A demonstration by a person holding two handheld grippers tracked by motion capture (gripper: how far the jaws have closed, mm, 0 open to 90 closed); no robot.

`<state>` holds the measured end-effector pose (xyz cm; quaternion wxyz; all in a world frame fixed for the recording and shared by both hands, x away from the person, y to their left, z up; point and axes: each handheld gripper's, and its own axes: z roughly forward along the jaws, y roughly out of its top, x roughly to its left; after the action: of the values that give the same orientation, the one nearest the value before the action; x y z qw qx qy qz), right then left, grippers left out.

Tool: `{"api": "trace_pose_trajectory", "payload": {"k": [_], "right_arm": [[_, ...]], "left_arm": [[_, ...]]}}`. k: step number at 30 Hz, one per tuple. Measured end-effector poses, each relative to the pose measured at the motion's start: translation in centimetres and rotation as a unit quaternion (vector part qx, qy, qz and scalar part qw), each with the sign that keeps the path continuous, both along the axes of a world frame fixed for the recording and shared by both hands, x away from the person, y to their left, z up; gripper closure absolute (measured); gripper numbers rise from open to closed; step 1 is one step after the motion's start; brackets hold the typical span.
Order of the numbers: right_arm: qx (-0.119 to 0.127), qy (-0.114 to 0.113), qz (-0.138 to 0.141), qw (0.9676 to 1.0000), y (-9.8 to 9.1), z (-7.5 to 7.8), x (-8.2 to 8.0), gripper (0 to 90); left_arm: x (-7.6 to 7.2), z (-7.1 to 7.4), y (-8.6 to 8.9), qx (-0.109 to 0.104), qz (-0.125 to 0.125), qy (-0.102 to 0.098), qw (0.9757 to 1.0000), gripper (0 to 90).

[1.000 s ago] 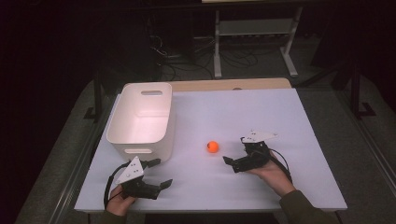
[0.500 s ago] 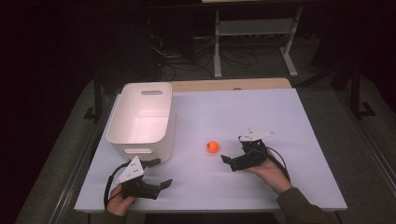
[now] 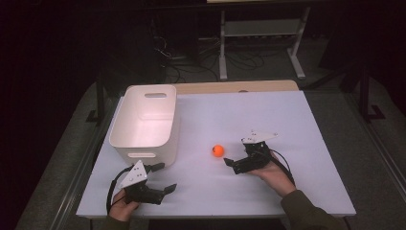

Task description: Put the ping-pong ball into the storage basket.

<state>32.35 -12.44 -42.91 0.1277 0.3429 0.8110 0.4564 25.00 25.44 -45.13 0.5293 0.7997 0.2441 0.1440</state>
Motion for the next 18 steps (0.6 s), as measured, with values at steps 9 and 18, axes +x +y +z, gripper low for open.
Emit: {"api": "trace_pose_trajectory", "payload": {"k": [9, 18], "right_arm": [[0.000, -0.001, 0.005, 1.0000, 0.6, 0.1, 0.3, 0.0], [0.001, -0.001, 0.005, 1.0000, 1.2, 0.2, 0.7, 0.0]], "left_arm": [[0.0, 0.0, 0.0, -0.002, 0.001, 0.001, 1.0000, 14.1], [0.1, 0.0, 0.0, -0.002, 0.001, 0.002, 1.0000, 14.1]]}}
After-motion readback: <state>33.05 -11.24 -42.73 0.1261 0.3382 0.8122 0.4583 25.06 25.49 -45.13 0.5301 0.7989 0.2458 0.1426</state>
